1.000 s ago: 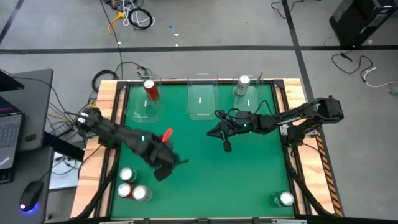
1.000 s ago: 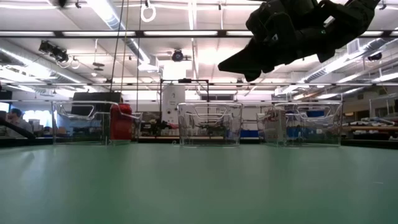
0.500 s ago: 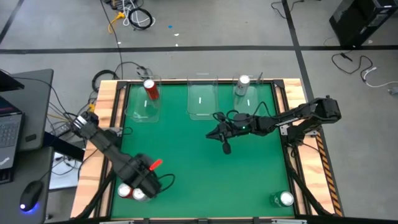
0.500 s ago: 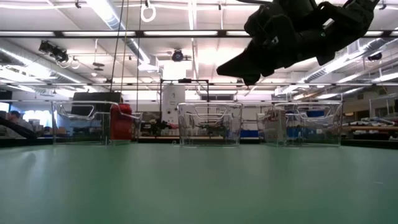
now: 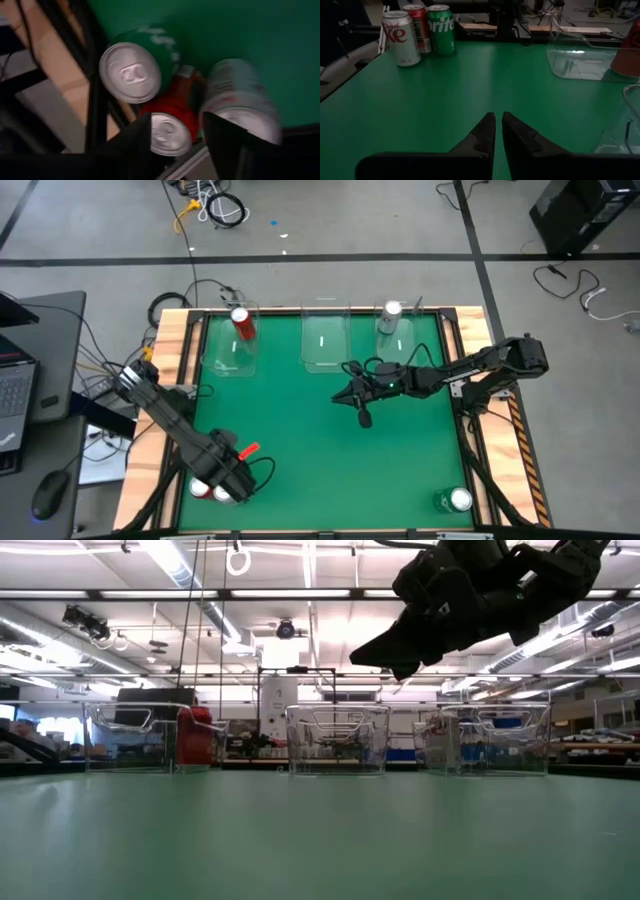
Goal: Sort soda cans
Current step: Put the left green soda can into the center transparent bin
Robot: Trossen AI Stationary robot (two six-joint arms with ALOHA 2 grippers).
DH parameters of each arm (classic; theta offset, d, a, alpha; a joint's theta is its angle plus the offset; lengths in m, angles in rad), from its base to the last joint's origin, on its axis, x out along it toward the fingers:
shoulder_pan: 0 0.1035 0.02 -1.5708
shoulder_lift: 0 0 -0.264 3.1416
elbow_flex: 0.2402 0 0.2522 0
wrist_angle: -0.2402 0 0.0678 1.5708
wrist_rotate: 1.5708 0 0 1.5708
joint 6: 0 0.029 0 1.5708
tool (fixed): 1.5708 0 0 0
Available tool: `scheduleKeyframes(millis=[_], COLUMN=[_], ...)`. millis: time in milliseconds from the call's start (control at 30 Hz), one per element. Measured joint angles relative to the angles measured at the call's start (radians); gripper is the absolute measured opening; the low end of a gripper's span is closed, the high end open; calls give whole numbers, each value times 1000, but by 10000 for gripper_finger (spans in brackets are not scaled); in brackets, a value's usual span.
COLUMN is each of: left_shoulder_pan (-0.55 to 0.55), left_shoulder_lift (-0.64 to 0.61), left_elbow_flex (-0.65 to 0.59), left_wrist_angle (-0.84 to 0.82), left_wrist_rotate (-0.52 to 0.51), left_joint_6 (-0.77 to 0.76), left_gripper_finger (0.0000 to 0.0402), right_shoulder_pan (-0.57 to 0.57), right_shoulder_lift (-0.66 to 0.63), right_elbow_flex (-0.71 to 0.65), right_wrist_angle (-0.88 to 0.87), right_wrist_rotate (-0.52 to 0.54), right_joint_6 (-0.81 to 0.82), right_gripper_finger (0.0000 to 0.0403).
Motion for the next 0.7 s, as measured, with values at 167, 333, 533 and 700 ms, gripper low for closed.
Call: scheduleKeyframes(millis=[167, 333, 533, 700], left_shoulder_pan=[-8, -23, -27, -27], left_shoulder_lift=[0, 0, 0, 0], left_elbow_flex=[-81, -134, -157, -157], left_wrist_angle=[0, -1, -1, 0], left_wrist_rotate=[80, 132, 128, 88], left_joint_6=[0, 29, 64, 116], left_gripper_finger=[245, 280, 291, 292], right_shoulder_pan=[0, 0, 0, 0], right_shoulder_lift=[0, 0, 0, 0], right_elbow_flex=[0, 0, 0, 0], right_wrist_angle=[0, -1, -1, -1], right_wrist_rotate=[-2, -3, -6, -12], right_joint_6=[-4, -5, -6, -6], right_gripper_finger=[45, 46, 46, 46])
